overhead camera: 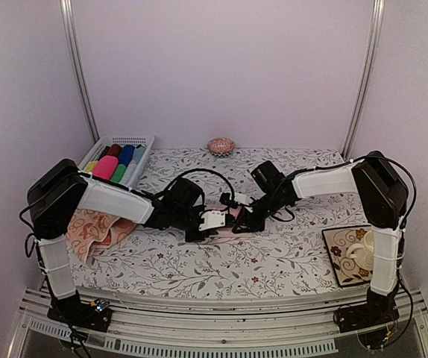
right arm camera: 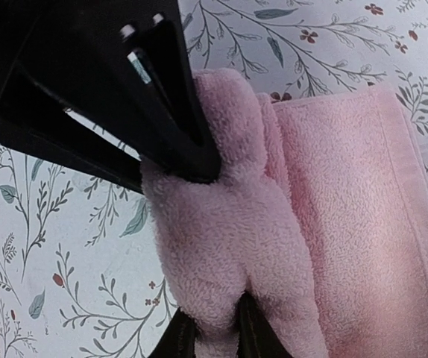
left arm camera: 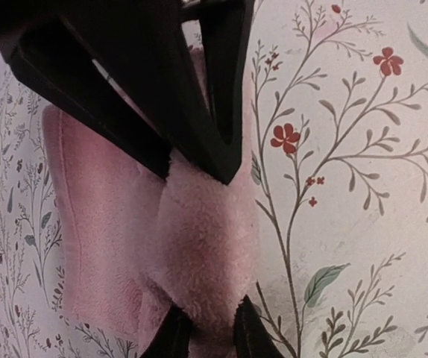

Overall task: Roll the towels
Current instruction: Roll the towel at the center of the board.

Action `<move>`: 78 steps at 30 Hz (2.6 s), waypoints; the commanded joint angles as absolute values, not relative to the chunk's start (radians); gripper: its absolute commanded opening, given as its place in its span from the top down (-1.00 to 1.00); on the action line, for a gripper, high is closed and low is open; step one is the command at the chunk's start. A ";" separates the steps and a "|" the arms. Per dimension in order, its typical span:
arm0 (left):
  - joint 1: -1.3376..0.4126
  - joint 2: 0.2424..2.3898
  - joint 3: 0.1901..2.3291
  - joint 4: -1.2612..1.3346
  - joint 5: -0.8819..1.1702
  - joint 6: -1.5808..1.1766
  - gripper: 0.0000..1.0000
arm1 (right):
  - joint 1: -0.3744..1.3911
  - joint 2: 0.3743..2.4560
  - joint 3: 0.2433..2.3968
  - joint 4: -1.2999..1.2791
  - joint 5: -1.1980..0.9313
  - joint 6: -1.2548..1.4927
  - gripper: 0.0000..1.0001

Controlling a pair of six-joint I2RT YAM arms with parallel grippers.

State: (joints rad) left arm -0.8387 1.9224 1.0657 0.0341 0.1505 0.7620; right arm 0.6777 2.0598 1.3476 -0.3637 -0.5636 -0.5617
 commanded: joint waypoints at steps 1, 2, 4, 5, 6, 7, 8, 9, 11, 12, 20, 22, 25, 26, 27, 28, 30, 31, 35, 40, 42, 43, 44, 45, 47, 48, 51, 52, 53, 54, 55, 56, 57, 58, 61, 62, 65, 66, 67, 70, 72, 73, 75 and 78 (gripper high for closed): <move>-0.846 2.001 1.104 -0.086 0.222 0.759 0.77 | 0.671 2.013 1.313 -0.436 -0.526 -0.580 0.51; -0.845 2.006 1.114 -0.100 0.229 0.756 0.99 | 0.670 2.001 1.306 -0.433 -0.520 -0.585 0.47; -0.840 2.014 1.133 -0.132 0.246 0.748 1.00 | 0.670 1.973 1.286 -0.417 -0.499 -0.591 0.32; -0.836 2.019 1.145 -0.150 0.257 0.740 1.00 | 0.670 1.954 1.271 -0.405 -0.489 -0.593 0.22; -0.830 2.022 1.160 -0.168 0.273 0.733 1.00 | 0.670 1.936 1.257 -0.394 -0.476 -0.599 0.13; -0.824 2.025 1.171 -0.186 0.293 0.723 1.00 | 0.670 1.915 1.237 -0.382 -0.464 -0.607 0.05; -0.816 2.029 1.186 -0.209 0.314 0.716 1.00 | 0.669 1.895 1.220 -0.368 -0.448 -0.613 -0.03; -0.805 2.033 1.203 -0.242 0.340 0.704 1.00 | 0.670 1.872 1.191 -0.355 -0.434 -0.628 -0.09; -0.783 2.046 1.244 -0.298 0.397 0.681 1.00 | 0.670 1.828 1.139 -0.325 -0.409 -0.651 -0.16; -0.770 2.053 1.264 -0.322 0.425 0.670 1.00 | 0.669 1.804 1.116 -0.309 -0.402 -0.660 -0.22; -0.690 2.114 1.415 -0.484 0.604 0.600 0.97 | 0.670 1.633 0.939 -0.165 -0.403 -0.761 -0.28; -0.673 2.145 1.464 -0.534 0.639 0.585 0.96 | 0.672 1.599 0.900 -0.126 -0.408 -0.779 -0.28; -0.660 2.183 1.522 -0.575 0.685 0.561 0.94 | 0.683 1.571 0.861 -0.074 -0.395 -0.815 -0.28; -0.658 2.196 1.542 -0.592 0.698 0.552 0.94 | 0.691 1.567 0.854 -0.062 -0.383 -0.824 -0.28; -0.655 2.213 1.561 -0.608 0.709 0.541 0.94 | 0.703 1.568 0.851 -0.050 -0.367 -0.841 -0.28; -0.652 2.230 1.582 -0.633 0.718 0.532 0.94 | 0.713 1.573 0.849 -0.036 -0.346 -0.855 -0.29; -0.646 2.263 1.620 -0.664 0.732 0.512 0.93 | 0.738 1.593 0.854 -0.010 -0.299 -0.886 -0.29; -0.643 2.279 1.634 -0.675 0.738 0.502 0.93 | 0.749 1.605 0.857 0.005 -0.274 -0.896 -0.29; -0.628 2.334 1.693 -0.726 0.770 0.468 0.92 | 0.777 1.650 0.877 0.068 -0.212 -0.935 -0.29; -0.613 2.373 1.740 -0.759 0.817 0.447 0.90 | 0.807 1.715 0.908 0.084 -0.180 -0.980 -0.29; -0.608 2.387 1.758 -0.772 0.833 0.444 0.89 | 0.816 1.740 0.917 0.093 -0.161 -0.994 -0.29; -0.605 2.393 1.770 -0.778 0.838 0.442 0.89 | 0.819 1.751 0.919 0.103 -0.151 -0.997 -0.29; -0.603 2.399 1.778 -0.785 0.840 0.441 0.89 | 0.822 1.762 0.922 0.118 -0.132 -1.000 -0.29; -0.603 2.405 1.784 -0.790 0.842 0.440 0.89 | 0.824 1.773 0.924 0.131 -0.112 -1.000 -0.29; -0.601 2.411 1.790 -0.792 0.846 0.438 0.89 | 0.830 1.789 0.930 0.153 -0.092 -1.000 -0.29; -0.599 2.414 1.794 -0.792 0.849 0.438 0.89 | 0.832 1.801 0.933 0.164 -0.082 -1.000 -0.29; -0.595 2.423 1.798 -0.796 0.860 0.437 0.89 | 0.837 1.836 0.951 0.179 -0.047 -1.000 -0.29; -0.595 2.425 1.801 -0.797 0.860 0.438 0.89 | 0.838 1.850 0.957 0.181 -0.032 -0.999 -0.28; -0.594 2.427 1.801 -0.798 0.864 0.438 0.89 | 0.838 1.861 0.964 0.182 -0.022 -0.998 -0.27; -0.594 2.428 1.802 -0.799 0.867 0.438 0.89 | 0.838 1.868 0.966 0.186 -0.013 -0.996 -0.27; -0.592 2.429 1.801 -0.801 0.870 0.439 0.89 | 0.838 1.872 0.966 0.191 -0.010 -0.996 -0.26; -0.591 2.431 1.803 -0.802 0.873 0.439 0.89 | 0.838 1.875 0.965 0.199 -0.008 -0.993 -0.26; -0.591 2.432 1.803 -0.802 0.875 0.437 0.89 | 0.839 1.880 0.964 0.206 -0.006 -0.990 -0.25; -0.591 2.435 1.804 -0.805 0.878 0.439 0.89 | 0.839 1.886 0.965 0.209 -0.003 -0.989 -0.24; -0.588 2.440 1.807 -0.808 0.875 0.436 0.89 | 0.840 1.887 0.964 0.212 -0.011 -0.981 -0.19; -0.586 2.442 1.807 -0.807 0.872 0.434 0.89 | 0.839 1.872 0.953 0.215 -0.035 -0.978 -0.19; -0.581 2.442 1.806 -0.807 0.871 0.433 0.91 | 0.840 1.776 0.876 0.266 -0.136 -1.014 -0.23; -0.580 2.443 1.805 -0.808 0.870 0.434 0.91 | 0.840 1.752 0.855 0.288 -0.153 -1.028 -0.25; -0.579 2.444 1.805 -0.807 0.868 0.432 0.91 | 0.840 1.739 0.851 0.295 -0.159 -1.033 -0.27; -0.578 2.447 1.805 -0.809 0.869 0.433 0.91 | 0.840 1.747 0.870 0.286 -0.152 -1.039 -0.28; -0.578 2.448 1.807 -0.812 0.870 0.433 0.91 | 0.841 1.769 0.885 0.288 -0.129 -1.044 -0.30; -0.578 2.449 1.807 -0.814 0.870 0.434 0.92 | 0.841 1.783 0.895 0.287 -0.114 -1.043 -0.30; -0.578 2.447 1.806 -0.814 0.871 0.434 0.92 | 0.840 1.806 0.908 0.287 -0.101 -1.040 -0.30; -0.578 2.449 1.806 -0.815 0.871 0.435 0.92 | 0.838 1.840 0.928 0.283 -0.074 -1.030 -0.31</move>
State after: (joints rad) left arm -0.5861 2.3905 1.8133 -0.7578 0.9283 0.4381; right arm 0.8368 1.7935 0.8902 0.2684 -0.1074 -1.0363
